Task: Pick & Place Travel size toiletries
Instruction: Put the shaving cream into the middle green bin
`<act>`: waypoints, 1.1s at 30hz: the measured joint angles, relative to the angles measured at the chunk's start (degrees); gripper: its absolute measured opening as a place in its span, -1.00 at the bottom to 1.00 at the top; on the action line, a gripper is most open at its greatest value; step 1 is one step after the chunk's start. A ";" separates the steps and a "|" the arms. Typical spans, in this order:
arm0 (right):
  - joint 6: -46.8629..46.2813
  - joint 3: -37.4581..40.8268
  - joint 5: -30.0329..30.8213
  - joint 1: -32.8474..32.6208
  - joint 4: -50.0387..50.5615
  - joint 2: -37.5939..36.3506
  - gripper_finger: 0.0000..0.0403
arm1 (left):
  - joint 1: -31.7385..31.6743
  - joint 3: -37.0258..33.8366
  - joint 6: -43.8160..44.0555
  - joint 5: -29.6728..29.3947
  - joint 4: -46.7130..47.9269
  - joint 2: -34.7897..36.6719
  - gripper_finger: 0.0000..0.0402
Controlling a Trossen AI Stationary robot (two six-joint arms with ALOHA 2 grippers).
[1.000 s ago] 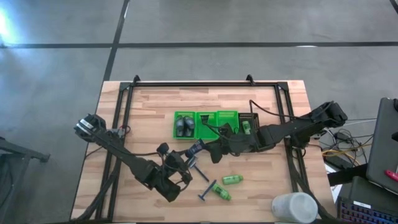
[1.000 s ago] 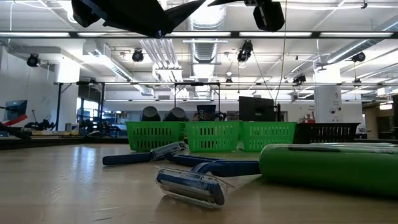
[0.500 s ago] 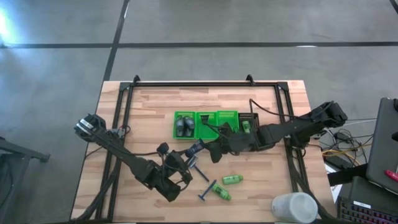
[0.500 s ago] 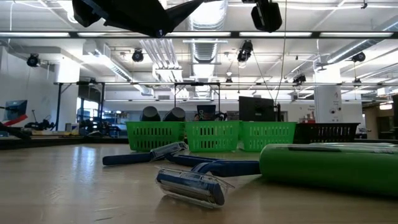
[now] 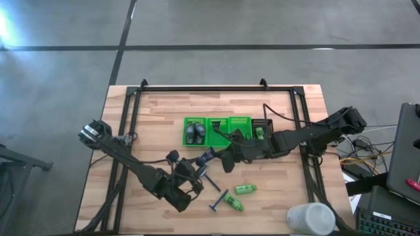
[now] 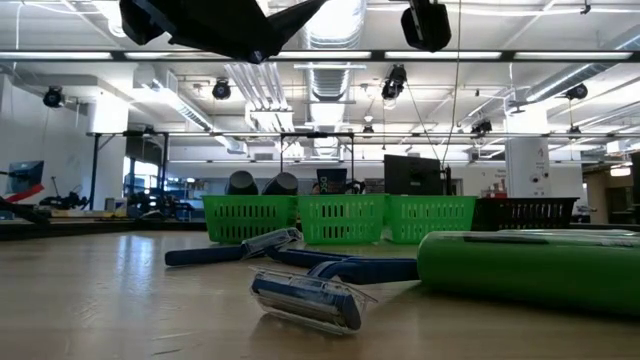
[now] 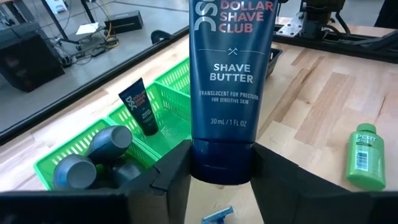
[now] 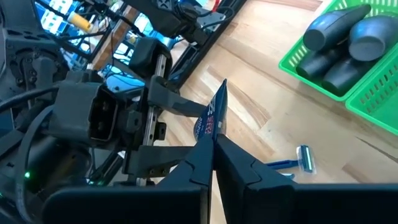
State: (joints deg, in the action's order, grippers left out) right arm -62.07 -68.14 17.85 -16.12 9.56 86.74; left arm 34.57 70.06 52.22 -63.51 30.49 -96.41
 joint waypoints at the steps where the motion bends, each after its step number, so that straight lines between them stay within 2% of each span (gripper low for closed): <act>1: 0.46 0.00 0.00 0.11 0.00 0.02 -0.96 | 0.06 0.00 0.14 0.19 -0.16 -0.02 -0.19; 5: 2.07 0.01 0.55 0.35 0.68 0.05 -0.96 | 0.47 0.04 0.18 1.36 -0.32 0.30 0.04; 9: 8.00 0.02 0.85 0.37 1.37 0.11 -0.96 | 0.46 0.04 0.38 8.09 -0.20 2.14 0.22; 13: 14.81 0.02 0.64 0.40 5.24 0.11 -0.96 | 0.33 0.04 0.20 13.91 -0.05 6.13 0.27; 18: 23.11 0.07 -4.09 0.26 7.04 0.11 -0.96 | -1.54 0.04 -6.85 20.96 -0.12 13.24 0.18; 22: 25.82 -0.10 -5.96 0.22 7.69 0.11 -0.96 | -6.88 -0.02 -13.09 33.10 -0.12 17.76 0.04; 24: 27.41 -1.24 -6.16 0.06 8.33 0.11 -0.96 | -10.13 -0.34 -17.05 38.89 -0.26 18.96 -0.02; 29: 32.51 -5.26 -6.37 -0.57 11.27 0.08 -0.96 | -15.81 -2.04 -29.61 49.12 -3.25 20.19 -0.12; 33: 35.93 -8.21 -5.40 -0.61 16.87 0.25 -0.96 | -19.08 -2.81 -32.63 56.02 -7.16 21.26 -0.16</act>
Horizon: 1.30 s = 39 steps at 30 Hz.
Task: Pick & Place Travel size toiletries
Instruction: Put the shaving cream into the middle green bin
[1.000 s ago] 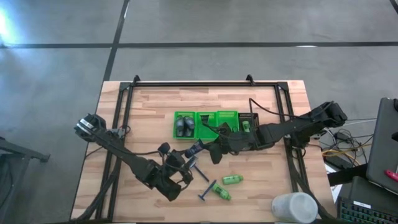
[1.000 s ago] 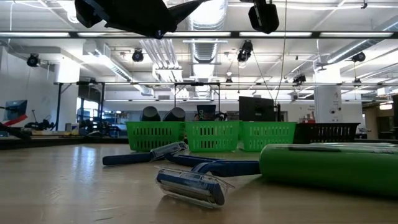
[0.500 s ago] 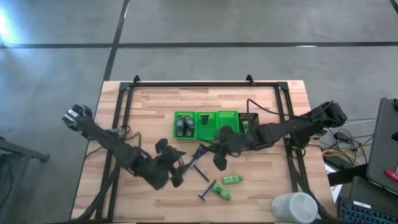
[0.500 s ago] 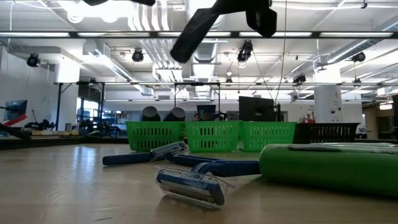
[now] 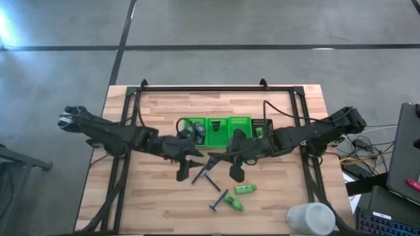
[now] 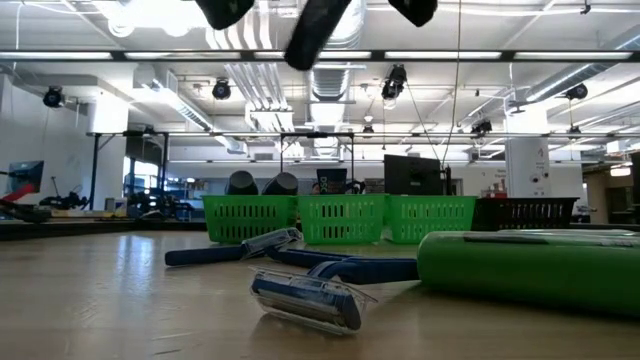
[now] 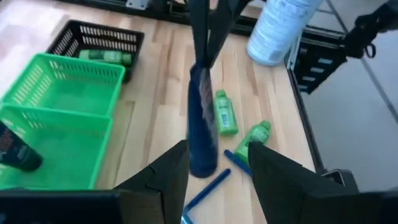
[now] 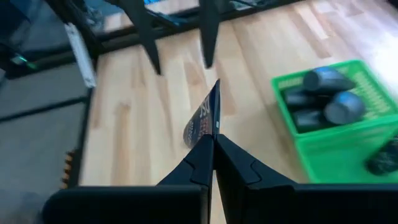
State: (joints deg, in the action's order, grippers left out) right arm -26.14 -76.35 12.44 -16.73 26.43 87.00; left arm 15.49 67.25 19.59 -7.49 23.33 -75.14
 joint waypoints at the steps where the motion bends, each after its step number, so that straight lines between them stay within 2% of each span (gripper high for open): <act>1: 0.68 -0.45 0.64 -0.08 1.35 0.08 -0.96 | -0.75 -0.09 -0.17 0.71 -0.03 0.20 -0.16; 8: 3.82 -1.75 1.03 0.09 1.97 0.27 -0.96 | -5.74 -0.12 -4.32 8.13 -7.43 0.60 -0.17; 14: 3.83 -3.45 1.06 1.11 3.90 0.27 -0.96 | -11.35 -0.12 -5.46 20.01 -7.84 0.10 -0.17; 16: 3.83 -3.72 0.98 1.54 4.33 0.27 -0.96 | -12.33 -0.12 -5.81 22.01 -8.42 0.10 -0.17; 23: 4.10 -3.97 0.98 2.37 4.40 0.29 -0.96 | -14.11 -0.12 -7.11 23.04 -8.99 -0.25 -0.17; 31: 4.32 -3.88 0.80 2.49 4.38 0.29 -0.96 | -14.40 -0.12 -7.75 22.95 -9.66 -0.25 -0.28; 39: 4.73 -3.86 0.73 2.55 4.62 0.29 -0.96 | -14.34 -0.12 -6.26 24.42 -12.02 -3.65 -0.32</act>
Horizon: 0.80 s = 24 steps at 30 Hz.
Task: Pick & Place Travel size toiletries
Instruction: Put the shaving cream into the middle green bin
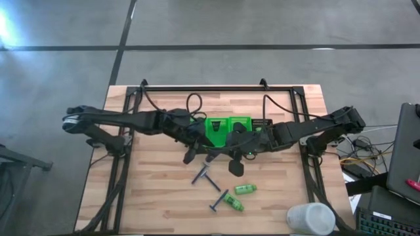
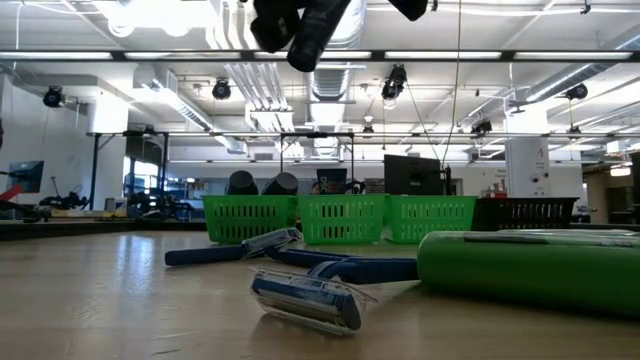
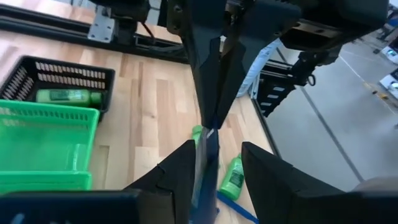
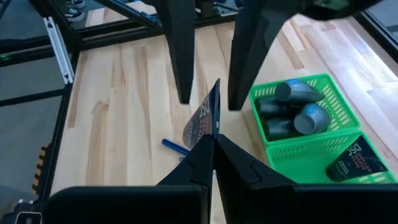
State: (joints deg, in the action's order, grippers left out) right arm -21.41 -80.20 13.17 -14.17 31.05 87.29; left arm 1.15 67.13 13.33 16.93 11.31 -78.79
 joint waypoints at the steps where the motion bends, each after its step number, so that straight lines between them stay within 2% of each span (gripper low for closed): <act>1: 0.00 0.00 -0.02 0.00 0.07 0.00 -0.96 | 0.06 0.00 0.32 0.19 -0.23 -0.29 -0.32; 12: -0.02 0.04 -0.33 -0.02 0.09 0.00 -0.96 | 0.13 0.00 0.43 0.37 -1.27 -0.59 -0.37; 24: -0.20 0.07 -0.35 -0.07 0.15 0.00 -0.96 | 0.08 0.00 -1.32 0.35 -1.31 -1.66 -0.95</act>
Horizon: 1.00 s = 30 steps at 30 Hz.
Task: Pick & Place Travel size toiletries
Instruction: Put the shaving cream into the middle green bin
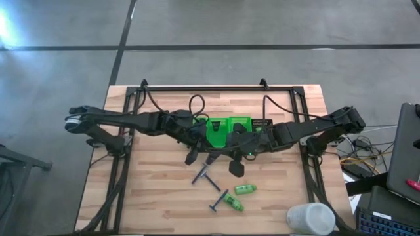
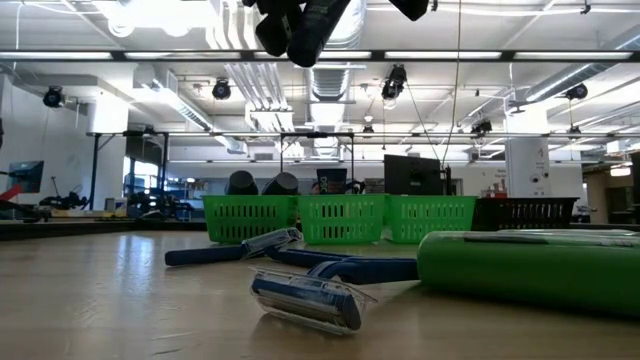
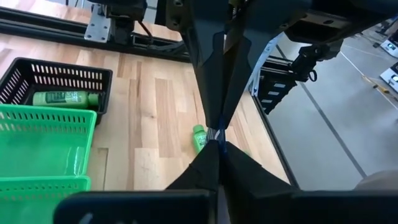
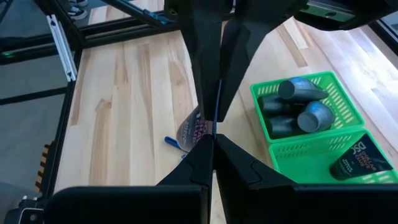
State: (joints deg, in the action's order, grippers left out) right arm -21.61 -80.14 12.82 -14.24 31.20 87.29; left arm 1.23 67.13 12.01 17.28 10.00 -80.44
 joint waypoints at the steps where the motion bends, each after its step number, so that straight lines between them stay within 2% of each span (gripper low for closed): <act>1: 0.00 0.00 0.03 0.00 0.00 0.00 -0.96 | 0.00 0.00 -0.19 0.00 0.00 0.00 -0.96; 4: -0.55 0.00 0.60 0.00 0.10 0.00 -0.95 | 0.00 0.00 -0.93 -0.29 0.04 0.00 -0.97; 7: -0.81 0.00 1.45 0.21 0.91 -0.05 -0.83 | -0.26 0.00 -2.21 -1.55 0.18 0.00 -0.98; 13: -2.30 0.00 6.11 0.59 5.98 -1.21 -0.34 | -1.05 0.00 -6.02 -5.62 1.05 -0.04 -0.99; 18: -6.23 -0.04 16.57 0.52 9.44 -3.84 0.05 | -2.48 -1.23 -10.34 -10.97 -0.80 -0.04 -0.99; 23: -13.38 0.01 25.65 0.59 13.64 -8.41 0.32 | -5.75 -6.27 -10.90 -11.00 -10.85 -0.04 -0.99; 30: -19.70 0.92 29.44 0.72 16.92 -11.91 0.47 | -11.93 -17.01 -9.98 -11.13 -30.97 -1.59 -0.99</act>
State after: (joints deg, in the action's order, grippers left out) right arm -41.30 -79.22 42.26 -13.52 48.12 75.38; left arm -10.69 50.12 2.03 6.15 -20.97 -82.04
